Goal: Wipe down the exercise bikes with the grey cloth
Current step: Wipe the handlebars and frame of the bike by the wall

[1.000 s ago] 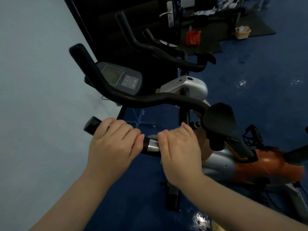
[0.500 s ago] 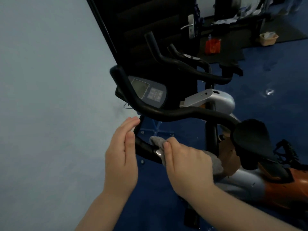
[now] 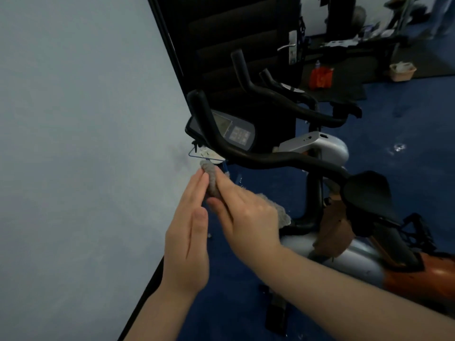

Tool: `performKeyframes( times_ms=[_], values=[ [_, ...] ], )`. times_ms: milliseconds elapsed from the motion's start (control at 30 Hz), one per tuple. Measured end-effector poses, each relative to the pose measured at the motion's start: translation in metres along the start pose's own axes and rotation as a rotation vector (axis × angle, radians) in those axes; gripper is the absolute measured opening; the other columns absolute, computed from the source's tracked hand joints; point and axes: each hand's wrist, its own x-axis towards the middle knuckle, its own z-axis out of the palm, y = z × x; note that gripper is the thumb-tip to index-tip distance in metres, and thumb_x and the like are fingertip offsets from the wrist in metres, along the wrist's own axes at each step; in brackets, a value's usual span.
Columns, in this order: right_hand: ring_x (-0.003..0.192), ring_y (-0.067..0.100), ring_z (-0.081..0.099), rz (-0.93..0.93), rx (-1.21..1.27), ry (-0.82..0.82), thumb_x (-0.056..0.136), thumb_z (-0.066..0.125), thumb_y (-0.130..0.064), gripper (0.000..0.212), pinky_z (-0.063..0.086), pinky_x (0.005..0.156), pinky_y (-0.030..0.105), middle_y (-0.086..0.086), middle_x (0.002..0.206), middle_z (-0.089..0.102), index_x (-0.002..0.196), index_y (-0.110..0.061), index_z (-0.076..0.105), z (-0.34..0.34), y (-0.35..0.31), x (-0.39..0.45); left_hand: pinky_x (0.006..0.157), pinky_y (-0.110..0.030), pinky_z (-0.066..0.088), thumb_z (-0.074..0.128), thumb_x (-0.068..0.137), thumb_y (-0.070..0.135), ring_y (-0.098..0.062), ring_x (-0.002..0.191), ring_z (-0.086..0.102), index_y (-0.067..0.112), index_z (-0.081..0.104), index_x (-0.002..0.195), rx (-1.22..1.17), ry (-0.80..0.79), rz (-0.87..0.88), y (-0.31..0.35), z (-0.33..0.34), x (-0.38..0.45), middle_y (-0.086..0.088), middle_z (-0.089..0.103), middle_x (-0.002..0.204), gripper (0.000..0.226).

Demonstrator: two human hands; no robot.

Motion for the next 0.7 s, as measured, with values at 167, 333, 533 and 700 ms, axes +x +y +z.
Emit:
performKeyframes(
  times_ms=[167, 333, 533, 700],
  values=[
    [0.115, 0.013, 0.062, -0.164, -0.11, -0.009, 0.093, 0.063, -0.021, 0.03, 0.054, 0.091, 0.033, -0.001, 0.126, 0.063, 0.122, -0.014, 0.066, -0.029, 0.043, -0.047, 0.115, -0.039, 0.029, 0.025, 0.102, 0.044, -0.011, 0.144, 0.03, 0.031, 0.031, 0.149, 0.063, -0.193, -0.018, -0.02, 0.008, -0.051, 0.014, 0.033, 0.155, 0.049],
    [0.116, 0.011, 0.061, 0.003, -0.208, -0.086, 0.092, 0.064, -0.02, 0.03, 0.051, 0.095, 0.025, -0.002, 0.127, 0.063, 0.122, -0.014, 0.066, -0.089, 0.065, -0.109, 0.111, -0.031, 0.036, 0.043, 0.098, 0.038, 0.003, 0.136, 0.036, 0.048, 0.036, 0.142, 0.067, -0.509, -0.111, -0.041, 0.052, -0.095, 0.027, 0.037, 0.148, 0.046],
    [0.092, 0.012, 0.071, 0.381, -0.383, -0.224, 0.076, 0.08, -0.017, 0.037, 0.058, 0.072, 0.024, -0.005, 0.108, 0.073, 0.112, -0.018, 0.072, -0.168, 0.091, -0.197, 0.108, -0.015, 0.029, 0.047, 0.098, 0.035, 0.011, 0.129, 0.033, 0.04, 0.046, 0.138, 0.217, -0.828, -0.059, -0.02, 0.134, -0.11, 0.027, 0.039, 0.144, 0.04],
    [0.089, 0.012, 0.071, 0.699, -0.499, -0.241, 0.08, 0.077, -0.023, 0.036, 0.053, 0.066, 0.021, -0.009, 0.106, 0.073, 0.115, -0.024, 0.07, -0.249, 0.127, -0.264, 0.103, -0.011, 0.024, 0.046, 0.098, 0.032, 0.009, 0.124, 0.037, 0.034, 0.052, 0.134, 0.207, -0.936, 0.054, 0.033, 0.222, -0.135, 0.021, 0.047, 0.139, 0.037]
  ],
)
